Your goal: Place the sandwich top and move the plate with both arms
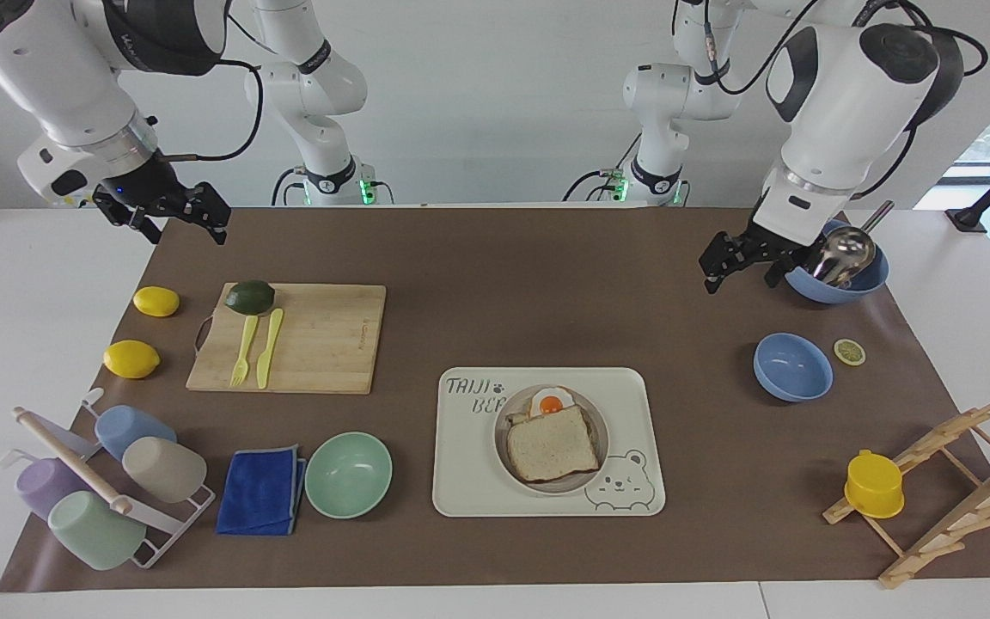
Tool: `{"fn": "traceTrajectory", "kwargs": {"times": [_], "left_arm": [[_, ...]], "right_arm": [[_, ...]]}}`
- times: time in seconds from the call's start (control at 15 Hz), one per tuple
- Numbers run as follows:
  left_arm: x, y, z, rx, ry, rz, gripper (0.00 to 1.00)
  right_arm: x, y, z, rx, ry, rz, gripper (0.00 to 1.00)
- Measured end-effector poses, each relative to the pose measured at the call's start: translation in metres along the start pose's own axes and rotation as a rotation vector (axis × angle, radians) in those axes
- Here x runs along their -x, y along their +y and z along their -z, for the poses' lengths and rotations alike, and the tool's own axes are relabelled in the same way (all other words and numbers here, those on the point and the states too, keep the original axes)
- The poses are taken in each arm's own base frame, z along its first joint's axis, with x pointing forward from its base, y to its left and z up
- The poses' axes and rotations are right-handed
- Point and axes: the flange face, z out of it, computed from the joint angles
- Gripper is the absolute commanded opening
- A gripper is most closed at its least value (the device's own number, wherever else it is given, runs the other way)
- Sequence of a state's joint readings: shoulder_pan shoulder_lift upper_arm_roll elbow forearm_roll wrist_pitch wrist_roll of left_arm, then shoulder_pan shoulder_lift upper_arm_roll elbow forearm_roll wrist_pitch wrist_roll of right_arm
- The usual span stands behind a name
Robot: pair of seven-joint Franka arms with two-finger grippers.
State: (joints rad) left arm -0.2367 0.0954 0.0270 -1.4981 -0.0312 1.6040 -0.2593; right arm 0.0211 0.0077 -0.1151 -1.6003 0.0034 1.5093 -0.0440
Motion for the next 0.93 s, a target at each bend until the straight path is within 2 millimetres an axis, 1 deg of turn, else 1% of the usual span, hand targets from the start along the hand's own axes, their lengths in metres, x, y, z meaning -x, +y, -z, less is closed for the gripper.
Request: {"fn": "traceTrajectory", "kwargs": {"times": [0.13,0.2,0.27,0.4,0.47,0.6,0.73,0.93], "left_arm": [[0.02,-0.008,0.015,-0.01,-0.035,0.004,1.0],[0.029,-0.01,0.016,-0.014,-0.053,0.003,1.0],[0.037,-0.01,0.013,-0.018,-0.069,-0.001,1.0],[0.051,-0.006,-0.002,-0.03,-0.104,-0.015,1.0],[0.054,-0.004,-0.009,-0.033,-0.11,-0.02,1.0],[0.053,-0.001,-0.013,-0.028,-0.093,-0.036,1.0],[0.052,-0.002,-0.008,-0.025,-0.083,-0.045,1.0],[0.052,-0.002,0.006,-0.023,-0.08,-0.051,1.0]], "right_arm": [[0.0,0.0,0.0,0.0,0.0,0.0,1.0],[0.0,0.0,0.0,0.0,0.0,0.0,1.0],[0.0,0.0,0.0,0.0,0.0,0.0,1.0],[0.0,0.0,0.0,0.0,0.0,0.0,1.0],[0.0,0.0,0.0,0.0,0.0,0.0,1.0],[0.0,0.0,0.0,0.0,0.0,0.0,1.0],[0.0,0.0,0.0,0.0,0.0,0.0,1.0],[0.0,0.001,0.0,0.0,0.0,-0.001,1.0]]}}
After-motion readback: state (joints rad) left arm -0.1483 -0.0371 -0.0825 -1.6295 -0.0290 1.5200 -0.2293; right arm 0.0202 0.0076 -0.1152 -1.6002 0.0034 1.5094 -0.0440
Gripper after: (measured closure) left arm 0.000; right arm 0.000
